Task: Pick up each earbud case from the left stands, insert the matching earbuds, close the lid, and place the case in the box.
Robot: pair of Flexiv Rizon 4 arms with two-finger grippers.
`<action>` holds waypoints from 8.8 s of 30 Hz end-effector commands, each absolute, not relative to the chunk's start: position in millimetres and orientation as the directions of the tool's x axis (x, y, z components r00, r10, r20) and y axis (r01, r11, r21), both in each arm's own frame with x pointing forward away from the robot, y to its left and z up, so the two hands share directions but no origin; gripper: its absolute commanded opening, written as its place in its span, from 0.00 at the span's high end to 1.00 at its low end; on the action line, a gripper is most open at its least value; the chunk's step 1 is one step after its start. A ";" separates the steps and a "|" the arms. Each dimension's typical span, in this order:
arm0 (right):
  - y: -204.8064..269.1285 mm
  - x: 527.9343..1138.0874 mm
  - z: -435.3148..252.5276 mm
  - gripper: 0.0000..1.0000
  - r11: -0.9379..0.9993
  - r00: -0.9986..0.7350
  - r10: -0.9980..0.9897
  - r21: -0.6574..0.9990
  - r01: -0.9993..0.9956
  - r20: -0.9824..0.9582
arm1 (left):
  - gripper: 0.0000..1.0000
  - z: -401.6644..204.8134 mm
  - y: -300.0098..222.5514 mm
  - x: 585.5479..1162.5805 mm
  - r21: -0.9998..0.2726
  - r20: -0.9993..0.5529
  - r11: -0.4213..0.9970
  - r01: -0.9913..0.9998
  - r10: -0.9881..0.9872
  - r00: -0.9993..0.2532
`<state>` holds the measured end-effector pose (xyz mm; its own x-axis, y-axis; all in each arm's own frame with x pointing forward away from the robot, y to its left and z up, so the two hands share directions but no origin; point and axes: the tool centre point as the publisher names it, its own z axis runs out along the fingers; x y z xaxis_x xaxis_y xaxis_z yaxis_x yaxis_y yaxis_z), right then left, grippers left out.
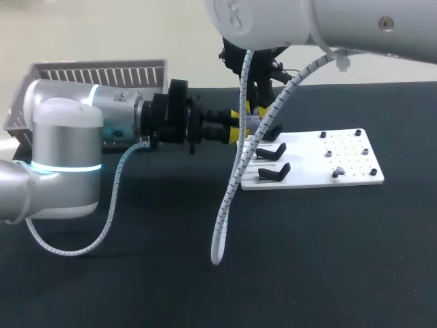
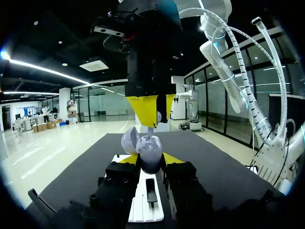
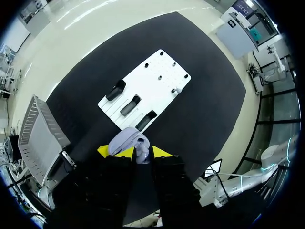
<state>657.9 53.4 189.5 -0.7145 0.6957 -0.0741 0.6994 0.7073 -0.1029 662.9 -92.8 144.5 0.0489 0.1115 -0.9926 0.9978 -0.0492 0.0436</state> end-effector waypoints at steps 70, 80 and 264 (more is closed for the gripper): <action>-84.1 606.3 164.8 0.00 0.876 -0.858 0.443 0.327 0.354 -0.258 | 1.00 143.6 -93.0 662.2 0.046 -0.993 -0.045 0.998 0.109 0.051; -84.1 606.3 164.8 0.00 0.876 -0.858 0.443 0.327 0.354 -0.258 | 1.00 143.6 -93.0 662.2 0.046 -0.993 -0.045 0.998 0.109 0.051; 64.6 636.0 210.6 1.00 0.920 -0.908 -0.392 -0.042 -0.390 -0.144 | 1.00 143.6 -93.0 662.2 0.046 -0.993 -0.045 0.998 0.109 0.051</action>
<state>637.5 66.6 214.3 -0.9096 -0.3940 -0.1320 -0.3917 0.9190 -0.0439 663.2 -92.7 144.4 0.0490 0.1107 -0.9926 0.9978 -0.0501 0.0437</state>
